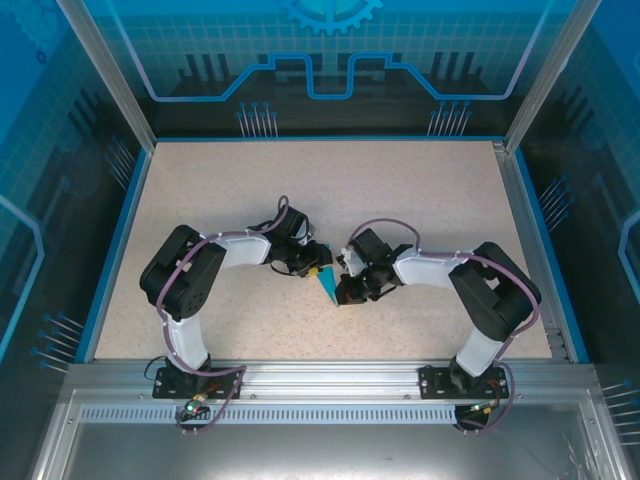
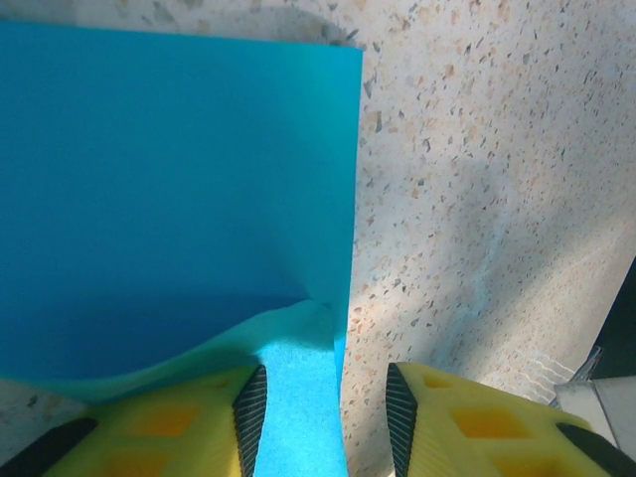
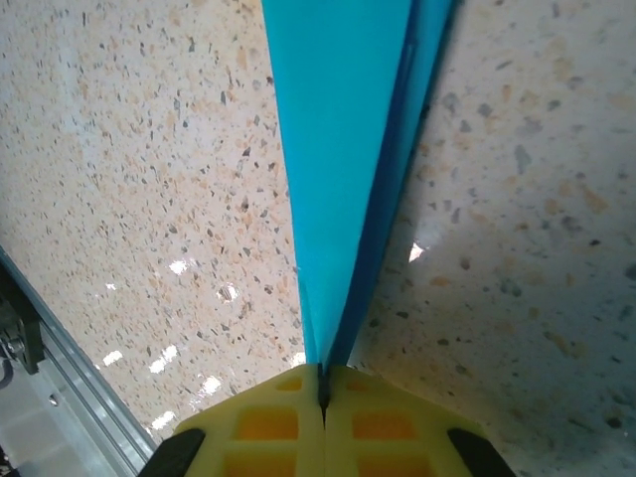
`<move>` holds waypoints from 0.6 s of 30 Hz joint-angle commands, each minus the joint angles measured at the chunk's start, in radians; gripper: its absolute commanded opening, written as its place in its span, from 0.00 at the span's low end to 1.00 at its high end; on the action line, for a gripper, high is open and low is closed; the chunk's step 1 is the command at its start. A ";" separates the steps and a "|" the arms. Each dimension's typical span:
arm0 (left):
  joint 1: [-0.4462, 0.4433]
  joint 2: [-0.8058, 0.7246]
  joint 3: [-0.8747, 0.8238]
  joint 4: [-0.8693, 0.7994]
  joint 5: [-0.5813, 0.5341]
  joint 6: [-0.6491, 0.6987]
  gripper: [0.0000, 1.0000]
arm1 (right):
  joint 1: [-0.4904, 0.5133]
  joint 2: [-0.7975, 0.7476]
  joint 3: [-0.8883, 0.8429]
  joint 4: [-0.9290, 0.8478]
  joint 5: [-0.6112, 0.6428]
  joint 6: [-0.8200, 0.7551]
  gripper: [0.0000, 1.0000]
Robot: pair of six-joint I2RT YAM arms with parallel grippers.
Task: Fold a paper plane with a square sheet of paper (pick it up from the middle)
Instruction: Fold the wing for the fifth time at the center of the table.
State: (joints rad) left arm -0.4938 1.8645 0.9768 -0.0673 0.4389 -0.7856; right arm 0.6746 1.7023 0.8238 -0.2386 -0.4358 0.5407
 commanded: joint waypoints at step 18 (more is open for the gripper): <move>0.001 0.030 -0.006 -0.092 -0.062 -0.015 0.40 | 0.072 -0.160 -0.151 0.099 0.039 -0.116 0.15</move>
State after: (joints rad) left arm -0.4950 1.8645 0.9794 -0.0849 0.4465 -0.7868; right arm 0.7414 1.5948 0.7132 -0.1108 -0.3321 0.3733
